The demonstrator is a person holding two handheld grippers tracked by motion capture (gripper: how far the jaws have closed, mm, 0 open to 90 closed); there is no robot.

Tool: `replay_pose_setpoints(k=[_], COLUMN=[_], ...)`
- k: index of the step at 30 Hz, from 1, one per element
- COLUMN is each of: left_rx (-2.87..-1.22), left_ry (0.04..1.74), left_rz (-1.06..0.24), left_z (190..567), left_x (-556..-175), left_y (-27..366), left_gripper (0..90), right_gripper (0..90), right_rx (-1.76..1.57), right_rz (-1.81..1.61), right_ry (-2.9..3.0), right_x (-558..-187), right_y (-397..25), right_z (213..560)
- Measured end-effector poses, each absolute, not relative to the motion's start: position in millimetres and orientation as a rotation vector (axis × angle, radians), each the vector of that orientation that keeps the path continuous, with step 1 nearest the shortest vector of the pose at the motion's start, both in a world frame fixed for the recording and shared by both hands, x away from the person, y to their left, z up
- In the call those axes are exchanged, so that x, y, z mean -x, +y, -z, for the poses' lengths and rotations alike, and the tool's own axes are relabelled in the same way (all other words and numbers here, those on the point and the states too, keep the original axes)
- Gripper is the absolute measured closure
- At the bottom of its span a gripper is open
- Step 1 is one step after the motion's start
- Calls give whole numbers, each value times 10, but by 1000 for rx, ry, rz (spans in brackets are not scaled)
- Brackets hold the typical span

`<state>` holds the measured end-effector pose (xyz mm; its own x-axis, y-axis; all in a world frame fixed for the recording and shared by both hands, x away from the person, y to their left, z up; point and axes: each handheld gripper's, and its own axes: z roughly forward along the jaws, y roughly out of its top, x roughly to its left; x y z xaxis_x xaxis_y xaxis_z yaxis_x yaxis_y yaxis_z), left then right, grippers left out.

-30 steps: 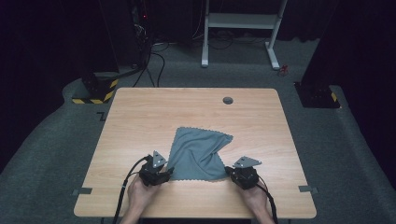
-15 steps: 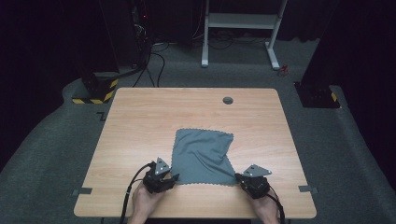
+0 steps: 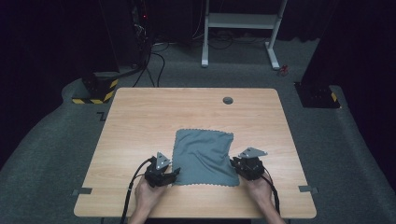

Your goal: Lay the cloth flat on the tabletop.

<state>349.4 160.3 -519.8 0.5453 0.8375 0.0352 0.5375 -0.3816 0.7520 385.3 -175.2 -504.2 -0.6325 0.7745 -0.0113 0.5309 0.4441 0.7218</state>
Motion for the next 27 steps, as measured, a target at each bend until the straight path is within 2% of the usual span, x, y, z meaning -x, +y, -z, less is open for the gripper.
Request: replay_pose_setpoints(k=[6,7,10,12,23,25,27], left_rx=[-2049,-2041,-2040,-2041,-2040,-2040,-2040], left_ry=[1125,1139,1146,1145,1146,1145,1145], left_rz=[-545,-521,-532,-533,-527,-527,-526], left_z=[5266,5267,5268,5268,5269,5269,5269], left_x=[-3545,-3556,-3549,-3549,-3538,-3538,-3538], left_y=[1629,1647,1636,1638,1627,1627,1627], left_gripper=[418,411,399,397,386,386,386], right_gripper=[756,768,892,900,897,835,813], right_rx=[-1175,-1173,-1128,-1107,-1178,-1170,-1170], right_rz=[-948,-943,-923,-890,-841,-855,-868], right_ry=[2368,2370,2388,2391,2353,2334,2326], right_x=[-4094,-4109,-4100,-4080,-4086,-4095,-4110], right_y=[-1626,-1612,-1577,-1552,-1833,-1821,-1827], right_z=[5138,5154,5148,5139,5103,5087,5076])
